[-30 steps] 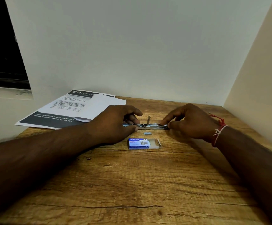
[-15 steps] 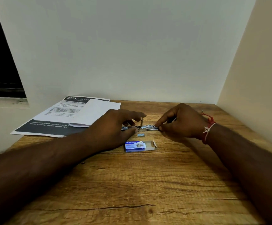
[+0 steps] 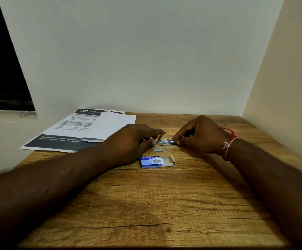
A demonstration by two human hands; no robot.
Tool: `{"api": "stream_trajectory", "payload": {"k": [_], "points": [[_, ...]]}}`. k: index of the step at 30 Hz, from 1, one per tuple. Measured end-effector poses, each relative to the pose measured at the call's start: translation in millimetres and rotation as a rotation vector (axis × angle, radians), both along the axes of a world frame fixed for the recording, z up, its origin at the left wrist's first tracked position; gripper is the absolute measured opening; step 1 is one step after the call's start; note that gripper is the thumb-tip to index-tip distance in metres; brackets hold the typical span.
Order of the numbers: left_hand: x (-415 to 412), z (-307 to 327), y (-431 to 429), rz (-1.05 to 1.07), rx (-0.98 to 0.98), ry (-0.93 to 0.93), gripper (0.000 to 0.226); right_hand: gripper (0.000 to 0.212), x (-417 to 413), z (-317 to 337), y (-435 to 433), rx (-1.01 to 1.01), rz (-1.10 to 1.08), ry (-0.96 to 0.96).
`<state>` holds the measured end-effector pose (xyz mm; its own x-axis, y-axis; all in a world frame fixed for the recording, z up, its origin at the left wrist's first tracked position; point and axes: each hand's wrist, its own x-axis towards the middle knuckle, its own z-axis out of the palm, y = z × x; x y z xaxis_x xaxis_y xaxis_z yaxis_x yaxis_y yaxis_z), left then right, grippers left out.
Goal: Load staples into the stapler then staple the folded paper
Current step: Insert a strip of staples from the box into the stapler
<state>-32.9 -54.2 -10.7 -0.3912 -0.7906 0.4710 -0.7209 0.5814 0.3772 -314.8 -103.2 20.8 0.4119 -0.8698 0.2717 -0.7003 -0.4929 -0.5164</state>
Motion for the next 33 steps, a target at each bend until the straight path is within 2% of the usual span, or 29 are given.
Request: {"api": "stream_trajectory", "payload": {"k": [5, 7, 13, 17, 23, 28, 33], "points": [[0, -2, -8, -0.076, -0.015, -0.199, 0.04, 0.015, 6, -4, 1, 0.005, 0.043, -0.019], [1, -4, -10, -0.08, -0.014, -0.216, 0.039, 0.015, 8, -4, 1, -0.009, 0.045, -0.011], [3, -2, -9, -0.087, -0.02, -0.173, 0.036, 0.015, 6, 0, 4, -0.018, 0.05, -0.003], [5, 1, -6, -0.077, -0.008, -0.073, 0.034, 0.014, 5, 3, 6, -0.036, 0.044, 0.006], [6, 7, 3, 0.019, 0.061, -0.009, 0.045, 0.016, 7, 5, 11, -0.083, 0.039, 0.04], [7, 11, 6, 0.061, 0.069, 0.045, 0.05, 0.029, 15, 11, 28, -0.204, 0.201, 0.03], [9, 14, 11, 0.067, 0.025, 0.039, 0.046, 0.035, 26, 10, 36, -0.187, 0.292, 0.106]]}}
